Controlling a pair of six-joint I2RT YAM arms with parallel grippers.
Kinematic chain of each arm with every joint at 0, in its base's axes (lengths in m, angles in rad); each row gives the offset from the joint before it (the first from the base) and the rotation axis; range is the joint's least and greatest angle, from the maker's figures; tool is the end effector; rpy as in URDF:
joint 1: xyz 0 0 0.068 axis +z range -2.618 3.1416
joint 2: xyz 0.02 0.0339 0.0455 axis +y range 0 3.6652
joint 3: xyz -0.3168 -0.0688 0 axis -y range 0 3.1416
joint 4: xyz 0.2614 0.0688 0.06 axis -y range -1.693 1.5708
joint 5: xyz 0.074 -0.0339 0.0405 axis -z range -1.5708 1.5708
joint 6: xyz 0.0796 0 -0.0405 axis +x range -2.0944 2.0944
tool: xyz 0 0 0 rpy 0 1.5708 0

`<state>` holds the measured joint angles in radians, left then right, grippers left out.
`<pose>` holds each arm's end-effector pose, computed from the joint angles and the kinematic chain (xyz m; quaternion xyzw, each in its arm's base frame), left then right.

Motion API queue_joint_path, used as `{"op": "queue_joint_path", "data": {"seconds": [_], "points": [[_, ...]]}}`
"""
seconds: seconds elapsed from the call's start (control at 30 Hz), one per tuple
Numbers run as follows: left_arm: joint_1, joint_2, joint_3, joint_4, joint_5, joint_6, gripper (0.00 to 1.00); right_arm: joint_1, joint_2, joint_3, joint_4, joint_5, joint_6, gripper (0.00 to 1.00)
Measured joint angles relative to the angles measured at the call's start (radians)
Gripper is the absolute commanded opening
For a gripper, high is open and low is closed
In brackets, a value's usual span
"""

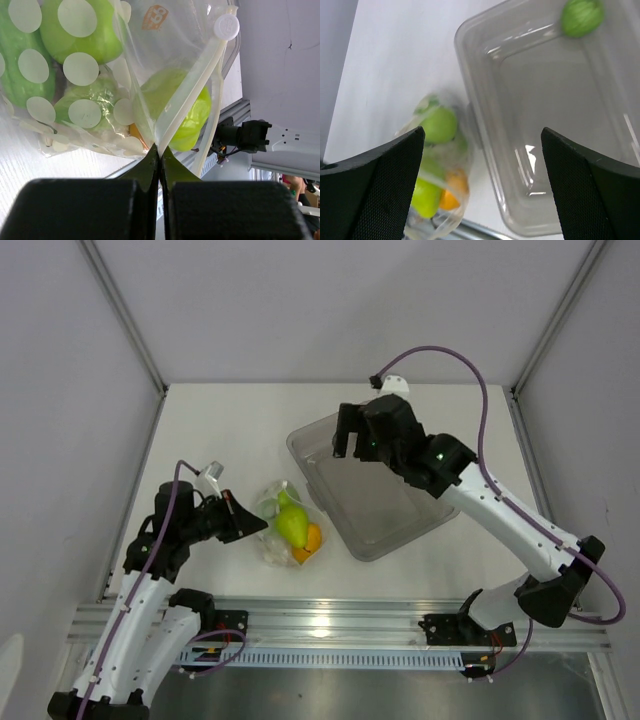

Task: Place the food in the zip-top bag and seal the zipper
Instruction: Place the fake fruit in the zipper food storage bag, then pick up the fake fruit from the bin.

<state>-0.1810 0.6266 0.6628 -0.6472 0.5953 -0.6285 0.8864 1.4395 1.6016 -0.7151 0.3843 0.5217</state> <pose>0.1268 -0.0686 0.2884 -0.0561 0.8569 -0.4129 0.3033 0.2460 0.2543 0.4513 -0.0639 0.8599 0.1825 0.4725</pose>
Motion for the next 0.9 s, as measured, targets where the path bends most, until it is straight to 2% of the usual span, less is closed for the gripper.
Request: {"op": "queue_joint_path", "data": {"seconds": [0.27,0.47,0.7,0.9], "points": [[0.0,-0.006,0.0,0.0,0.0,0.0,0.01,-0.259,0.015,0.006,0.078,-0.086,-0.027,1.0],[0.0,-0.013,0.0,0.0,-0.001,0.002,0.01,-0.412,0.161,0.047,0.137,-0.166,-0.027,0.99],[0.0,-0.014,0.0,0.001,-0.008,0.01,0.01,-0.47,0.396,0.087,0.165,-0.237,-0.026,0.99],[0.0,-0.014,0.0,0.002,-0.008,0.015,0.01,-0.471,0.596,0.202,0.176,-0.263,-0.021,0.99]]}}
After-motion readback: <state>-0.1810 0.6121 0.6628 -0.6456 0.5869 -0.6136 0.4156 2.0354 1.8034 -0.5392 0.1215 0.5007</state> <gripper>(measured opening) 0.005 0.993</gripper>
